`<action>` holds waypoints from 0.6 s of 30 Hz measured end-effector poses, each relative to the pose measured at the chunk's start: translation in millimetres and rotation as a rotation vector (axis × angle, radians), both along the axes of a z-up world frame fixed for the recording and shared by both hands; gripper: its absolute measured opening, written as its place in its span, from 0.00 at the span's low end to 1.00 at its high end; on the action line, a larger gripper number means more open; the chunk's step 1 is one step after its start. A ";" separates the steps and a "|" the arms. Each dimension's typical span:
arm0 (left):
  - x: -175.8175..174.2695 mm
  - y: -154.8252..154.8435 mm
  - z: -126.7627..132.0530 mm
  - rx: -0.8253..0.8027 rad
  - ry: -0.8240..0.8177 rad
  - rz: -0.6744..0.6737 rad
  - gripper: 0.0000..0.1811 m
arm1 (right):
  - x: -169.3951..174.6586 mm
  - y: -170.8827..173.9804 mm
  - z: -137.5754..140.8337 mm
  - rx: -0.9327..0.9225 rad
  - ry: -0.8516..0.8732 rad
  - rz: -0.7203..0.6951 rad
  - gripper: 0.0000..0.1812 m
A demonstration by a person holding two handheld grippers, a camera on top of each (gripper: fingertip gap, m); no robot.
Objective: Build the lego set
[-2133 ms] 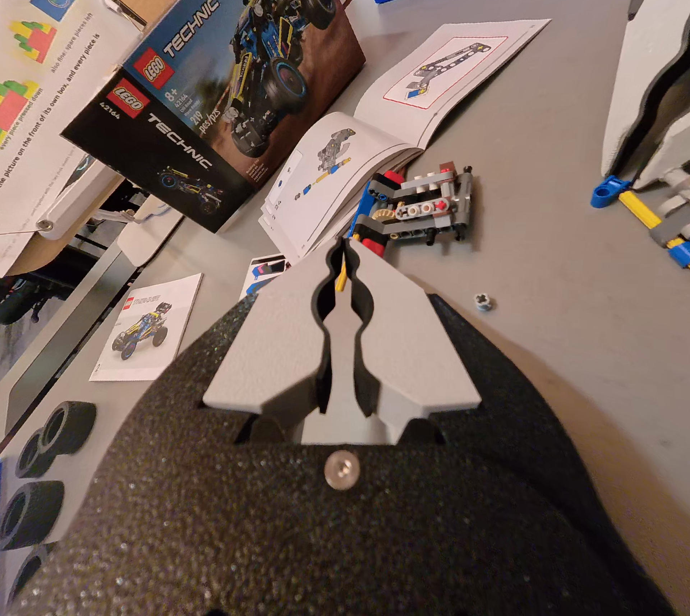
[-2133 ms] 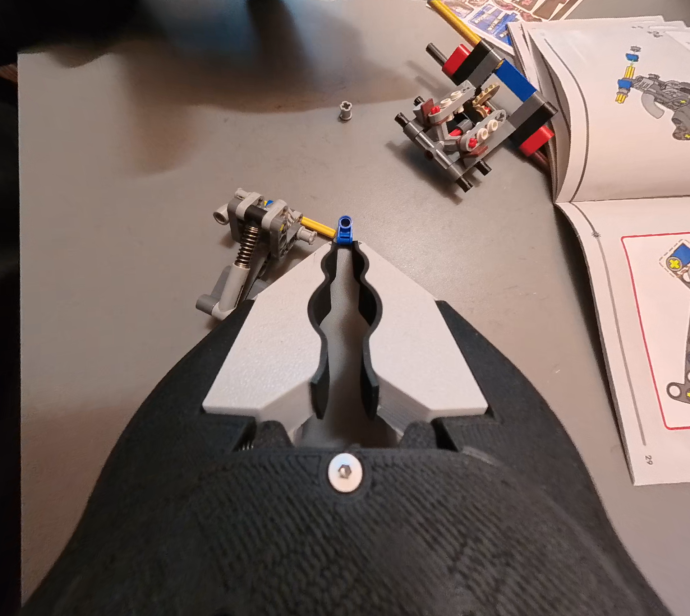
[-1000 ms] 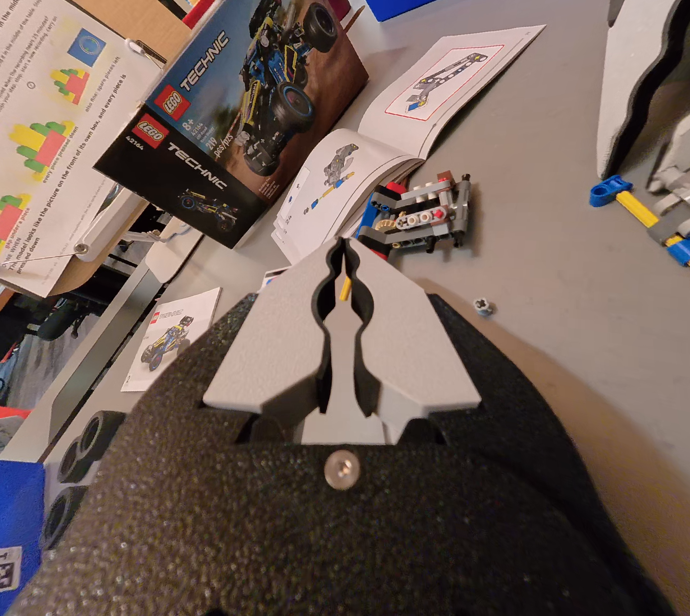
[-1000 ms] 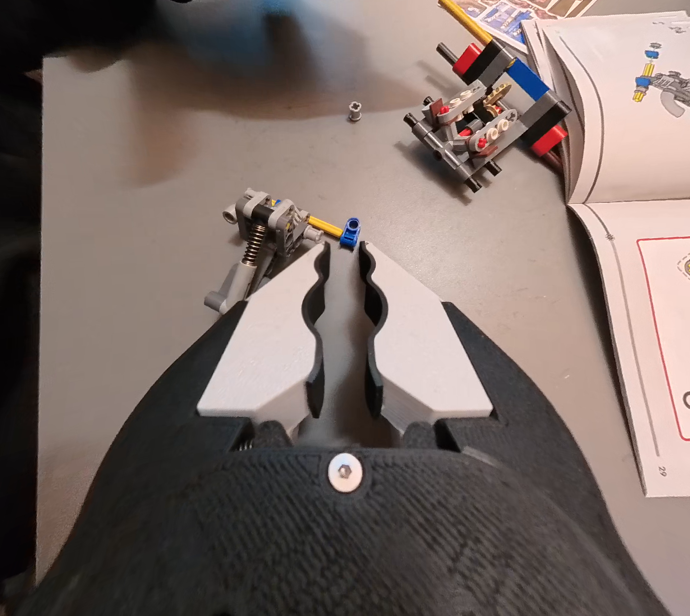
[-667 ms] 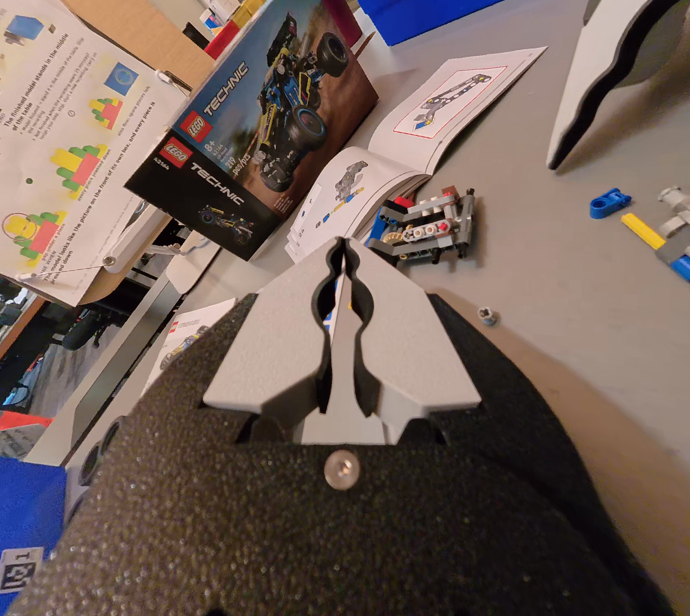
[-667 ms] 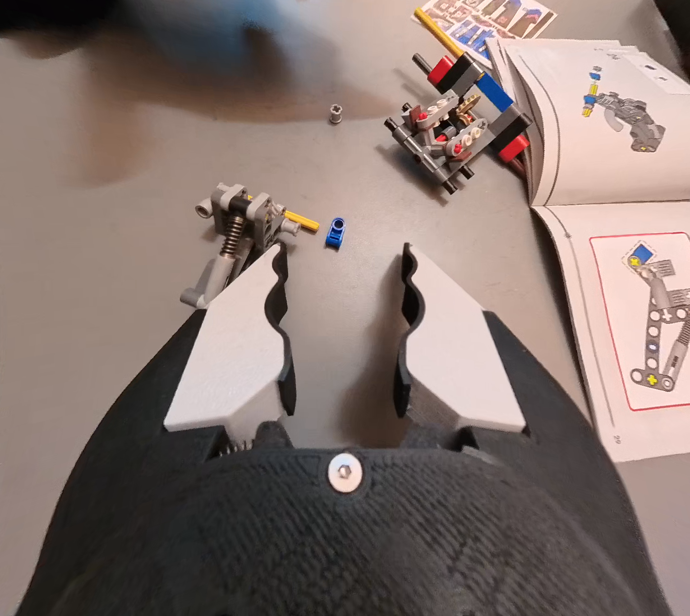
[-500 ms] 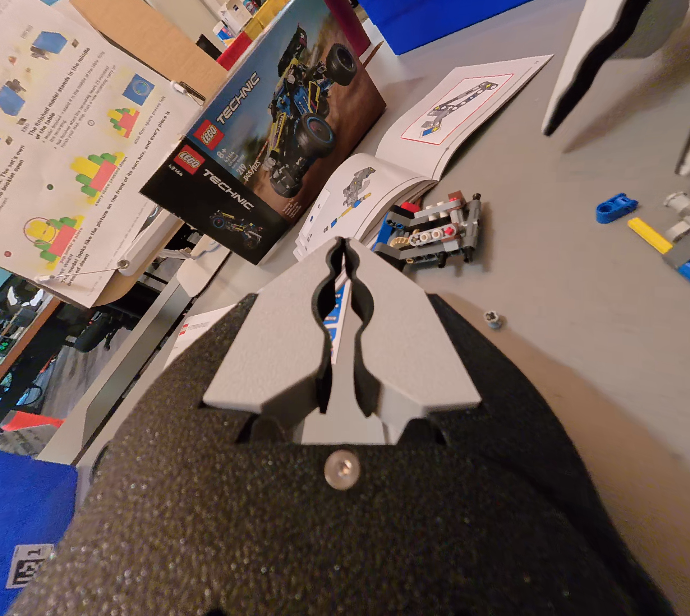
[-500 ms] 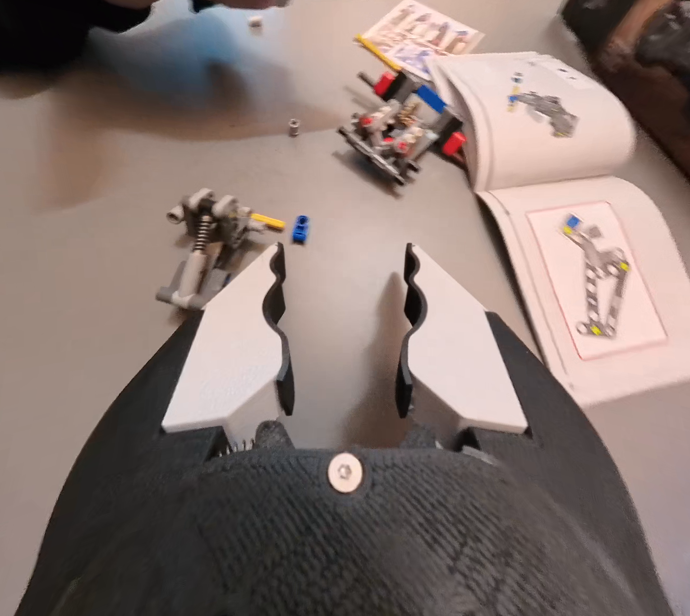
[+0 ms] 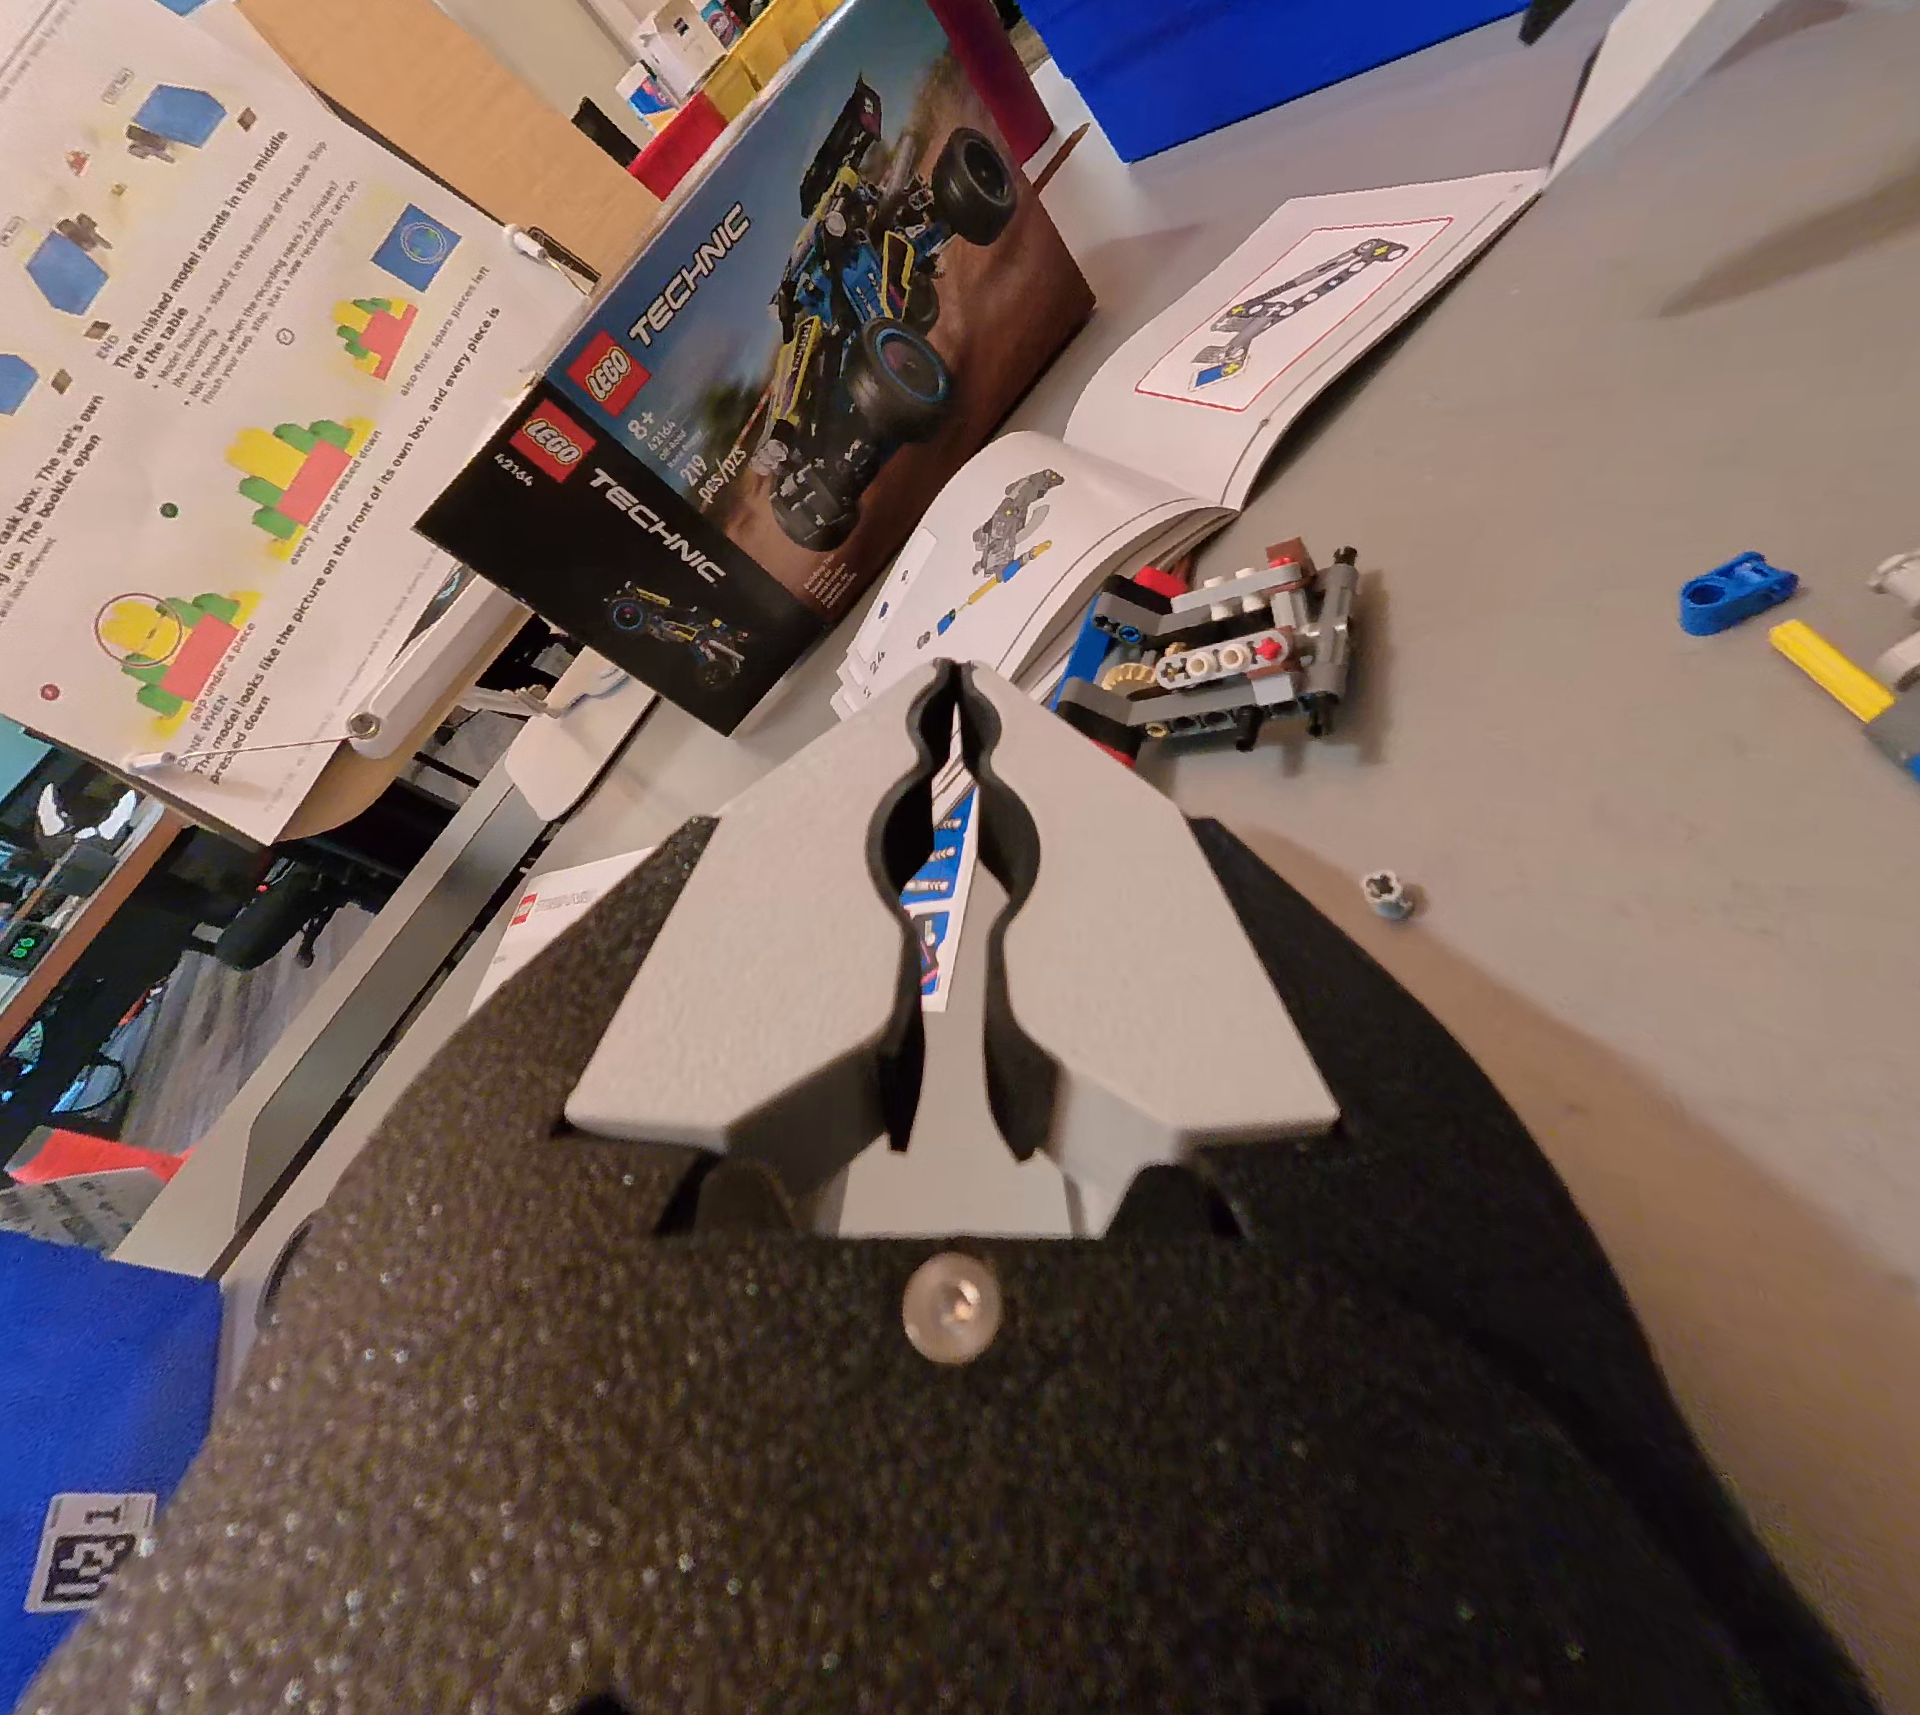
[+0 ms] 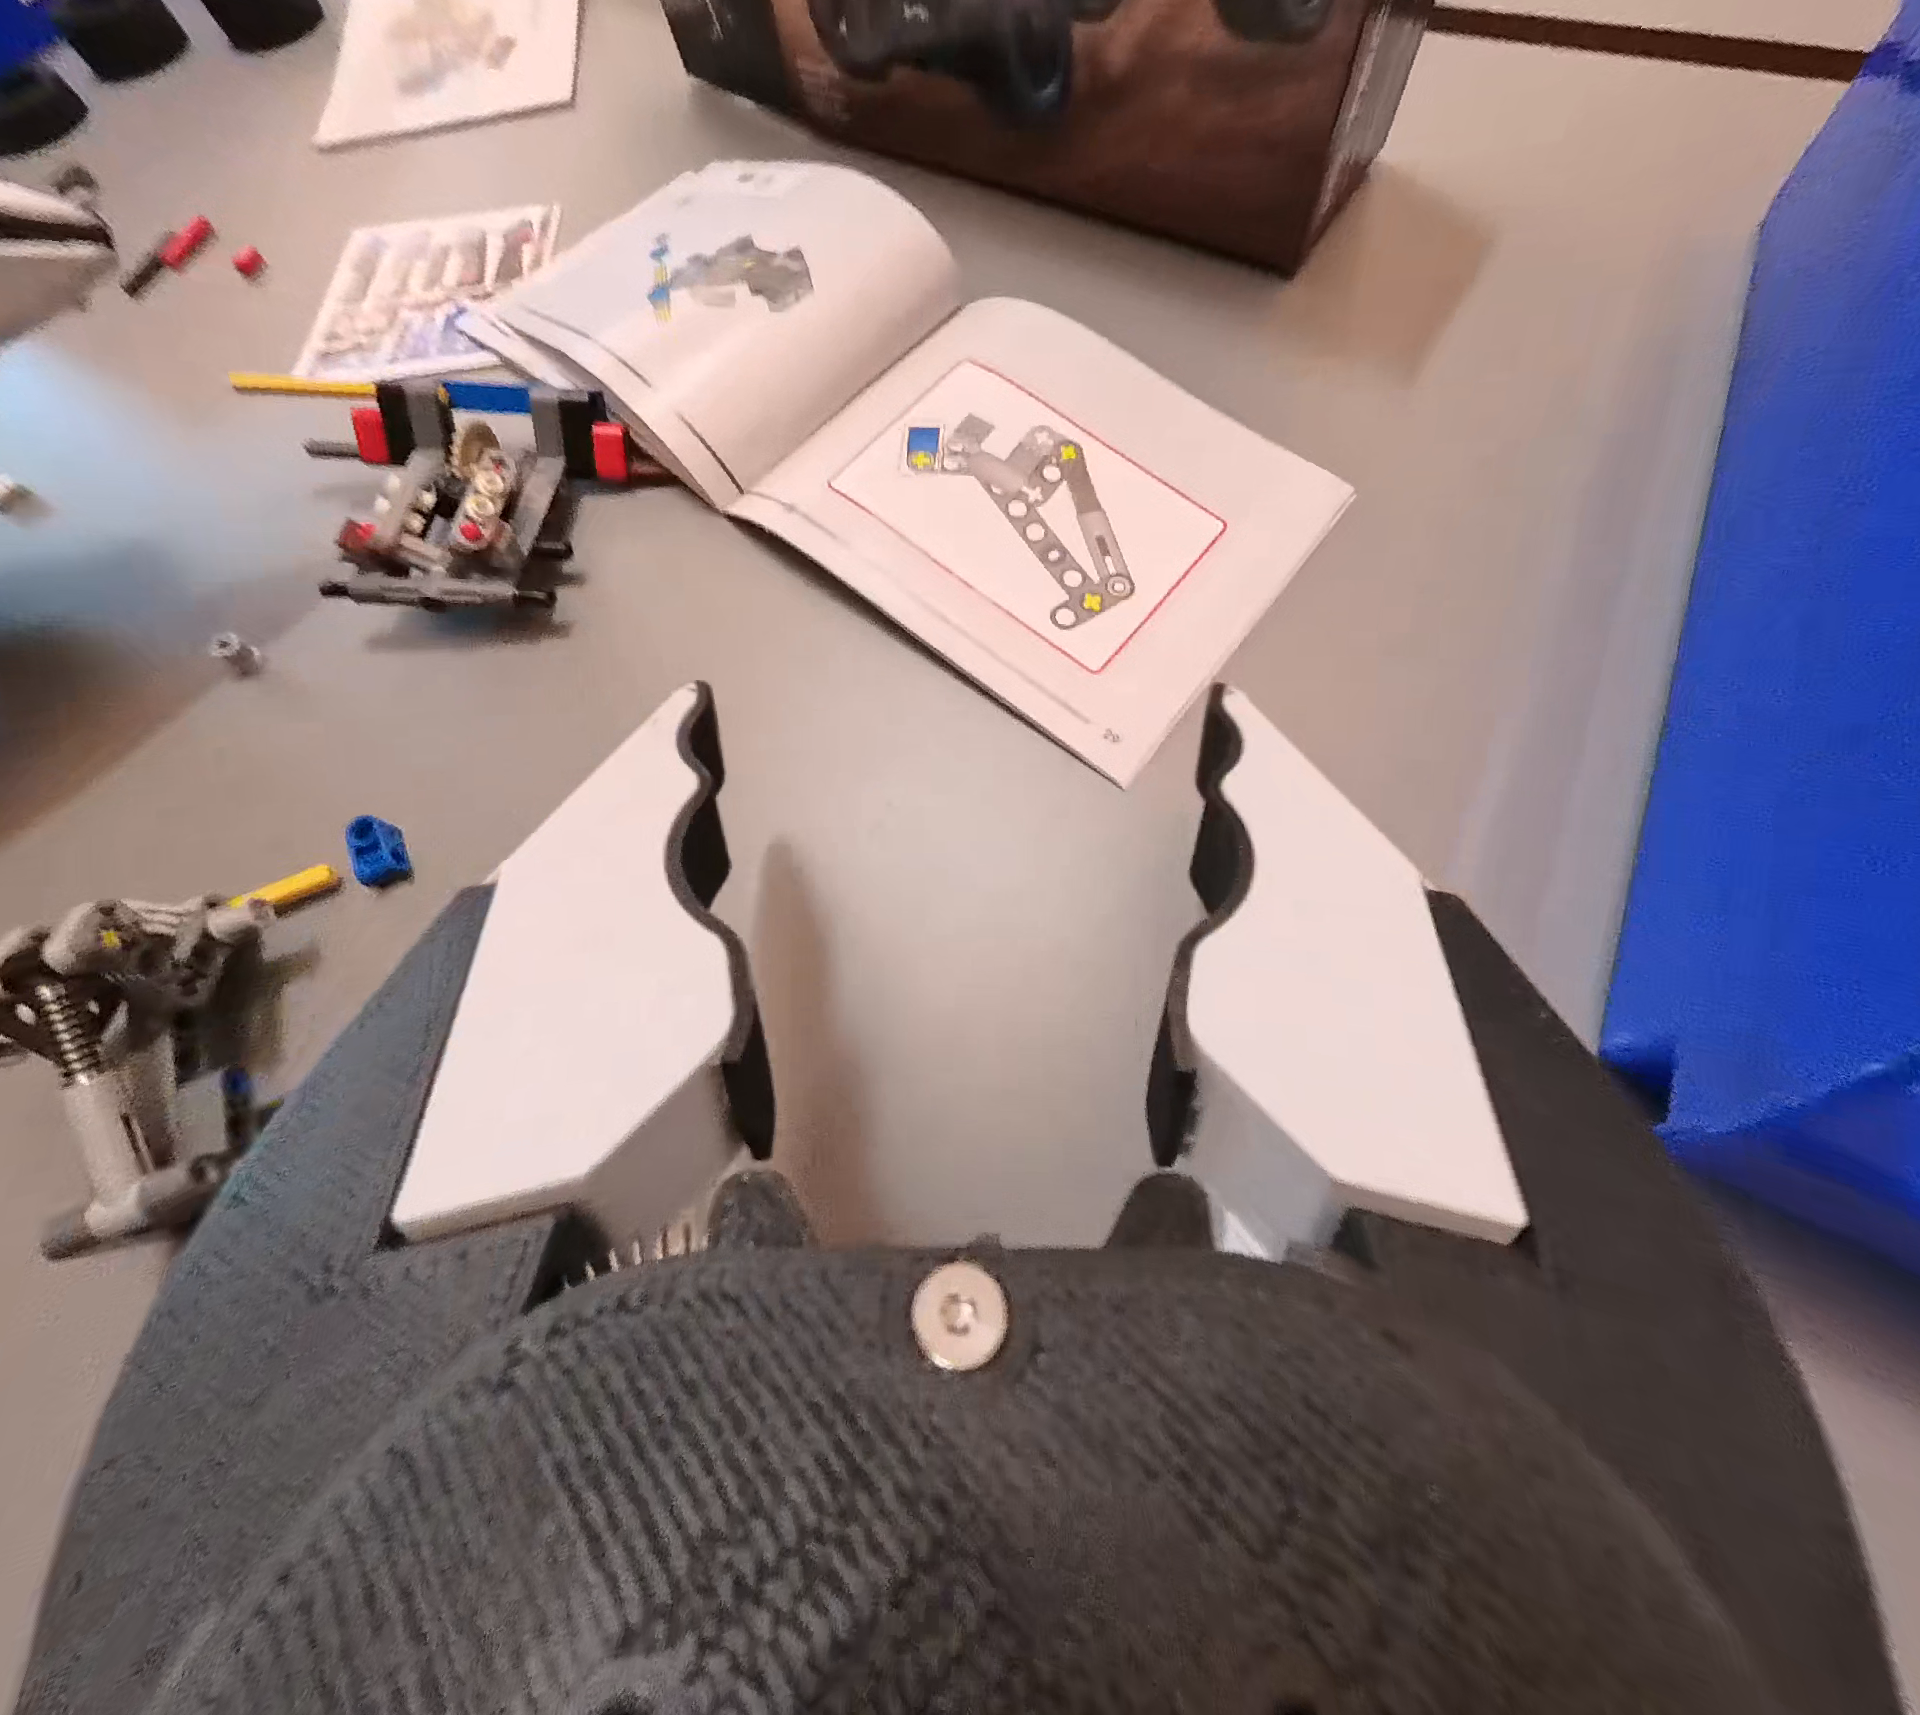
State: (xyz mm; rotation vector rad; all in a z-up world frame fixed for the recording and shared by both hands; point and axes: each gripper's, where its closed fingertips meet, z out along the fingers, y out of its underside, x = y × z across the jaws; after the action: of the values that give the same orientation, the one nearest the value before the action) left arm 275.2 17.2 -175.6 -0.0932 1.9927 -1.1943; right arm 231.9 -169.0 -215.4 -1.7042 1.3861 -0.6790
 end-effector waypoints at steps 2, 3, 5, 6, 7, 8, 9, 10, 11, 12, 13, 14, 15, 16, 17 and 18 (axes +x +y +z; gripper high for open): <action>0.2 0.0 -0.5 0.003 -0.001 0.001 0.00 | -4.6 -0.2 -4.1 -0.063 0.022 0.045 0.34; 0.4 0.1 -0.9 0.004 0.000 0.002 0.00 | -6.7 0.3 -3.2 -0.083 0.015 0.066 0.23; 0.2 -0.1 -1.5 0.005 0.004 0.000 0.00 | -5.9 -1.2 0.9 -0.085 -0.018 0.069 0.21; 0.0 -0.4 -2.0 0.008 0.005 -0.001 0.00 | -6.2 -0.1 -1.5 -0.087 -0.017 0.089 0.20; -0.4 -0.8 -2.3 0.010 0.006 -0.002 0.00 | -7.2 0.7 -7.2 -0.100 0.001 0.112 0.18; -1.0 -1.5 -2.4 0.013 0.004 -0.005 0.00 | -8.0 -0.6 -14.2 -0.126 0.025 0.124 0.15; -1.5 -2.3 -3.2 0.017 0.003 -0.009 0.00 | -8.9 -2.1 -20.4 -0.158 0.054 0.133 0.10; -1.8 -3.1 -4.8 0.025 0.005 -0.013 0.00 | -9.3 -2.0 -24.4 -0.186 0.070 0.145 0.06; -1.7 -3.6 -6.8 0.035 0.009 -0.015 0.00 | -9.6 -0.9 -27.2 -0.207 0.080 0.159 0.03; -1.6 -3.7 -7.9 0.041 0.012 -0.015 0.00 | -10.1 -0.1 -30.5 -0.227 0.095 0.170 0.00; -1.6 -3.7 -7.7 0.040 0.011 -0.015 0.00 | -9.4 0.4 -32.3 -0.246 0.098 0.174 0.00; -1.7 -3.8 -7.3 0.036 0.011 -0.016 0.00 | -9.0 0.6 -32.3 -0.264 0.091 0.177 0.00; -1.5 -3.6 -7.2 0.035 0.012 -0.015 0.00 | -8.8 0.6 -32.3 -0.274 0.088 0.178 0.00; -1.3 -3.3 -7.4 0.034 0.015 -0.014 0.00 | -8.5 0.8 -32.4 -0.278 0.086 0.179 0.00; -1.3 -3.2 -7.6 0.035 0.016 -0.013 0.00 | -8.5 0.9 -32.5 -0.277 0.086 0.180 0.00; -1.0 -3.0 -7.6 0.036 0.015 -0.010 0.00 | -8.6 0.9 -32.5 -0.269 0.089 0.181 0.00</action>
State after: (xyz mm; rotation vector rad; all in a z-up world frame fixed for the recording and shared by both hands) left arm 274.2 14.1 -183.2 -0.0741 2.0296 -1.1668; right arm 223.3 -168.0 -248.0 -2.0662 1.2230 -0.7188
